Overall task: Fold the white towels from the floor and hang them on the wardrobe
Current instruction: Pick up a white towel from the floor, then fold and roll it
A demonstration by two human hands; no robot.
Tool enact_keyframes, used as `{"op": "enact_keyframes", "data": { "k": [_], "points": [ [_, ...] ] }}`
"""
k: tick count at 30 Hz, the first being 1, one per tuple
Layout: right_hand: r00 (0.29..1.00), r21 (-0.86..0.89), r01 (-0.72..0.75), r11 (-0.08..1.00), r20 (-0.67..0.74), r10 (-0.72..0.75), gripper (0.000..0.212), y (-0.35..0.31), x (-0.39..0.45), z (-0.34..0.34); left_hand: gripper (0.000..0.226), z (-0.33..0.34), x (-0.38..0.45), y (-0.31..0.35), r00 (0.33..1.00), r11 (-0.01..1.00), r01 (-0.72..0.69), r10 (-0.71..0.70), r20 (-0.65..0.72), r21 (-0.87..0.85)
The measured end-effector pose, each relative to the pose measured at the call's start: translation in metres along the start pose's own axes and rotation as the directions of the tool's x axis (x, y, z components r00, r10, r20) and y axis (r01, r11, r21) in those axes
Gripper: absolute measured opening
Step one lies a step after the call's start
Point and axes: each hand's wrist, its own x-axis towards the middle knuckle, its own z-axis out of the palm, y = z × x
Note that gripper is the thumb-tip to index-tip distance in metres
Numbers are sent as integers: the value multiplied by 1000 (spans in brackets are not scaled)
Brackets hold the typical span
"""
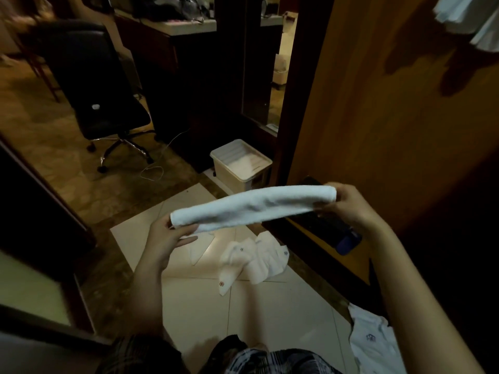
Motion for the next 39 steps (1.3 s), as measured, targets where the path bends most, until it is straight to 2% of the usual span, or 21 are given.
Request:
{"op": "enact_keyframes", "data": {
  "k": [3, 4, 8, 10, 13, 15, 19, 21, 23, 26, 29, 31, 35, 39],
  "points": [
    [993, -172, 60, 983, -91, -76, 24, -1, 12, -10, 39, 4, 9, 14, 989, 958, -130, 143, -34, 255],
    [987, -236, 70, 969, -126, -102, 26, -1, 14, -14, 39, 7, 11, 21, 983, 942, -164, 182, -33, 292],
    [948, -378, 105, 920, -241, -207, 20, 2, 18, -31, 33, 25, 25, 41, 979, 948, -205, 201, 39, 242],
    [917, -519, 138, 843, -255, -307, 20, 3, 20, -44, 33, 36, 36, 46, 964, 938, -259, 237, 118, 230],
    [866, -667, 158, 728, -260, -426, 21, -2, 24, -65, 32, 59, 51, 60, 894, 838, -445, 394, 213, 317],
    [816, -725, 157, 670, -288, -502, 25, -9, 25, -81, 29, 81, 61, 70, 844, 783, -536, 488, 222, 317],
    [704, -801, 93, 591, -367, -608, 35, -15, 25, -127, 23, 137, 86, 100, 837, 781, -548, 516, 183, 301],
    [657, -828, 26, 560, -408, -634, 34, -20, 25, -157, 20, 170, 99, 124, 803, 747, -596, 545, 243, 295],
    [603, -836, -65, 544, -468, -647, 31, -29, 25, -187, 26, 204, 113, 150, 769, 690, -639, 566, 297, 340],
    [528, -814, -190, 548, -556, -642, 25, -44, 25, -233, 33, 254, 133, 192, 658, 513, -747, 664, 355, 423],
    [453, -806, -290, 516, -591, -668, 18, -61, 30, -283, 32, 303, 150, 239, 552, 377, -806, 757, 349, 456],
    [411, -809, -343, 478, -587, -698, 14, -74, 36, -317, 29, 335, 161, 276, 501, 333, -826, 804, 321, 454],
    [373, -794, -425, 436, -592, -714, 7, -104, 49, -387, 19, 399, 179, 351, 408, 267, -861, 870, 276, 433],
    [343, -783, -498, 373, -573, -744, 10, -139, 61, -454, 19, 461, 198, 421, 270, 150, -906, 925, 269, 395]
  ]
}}
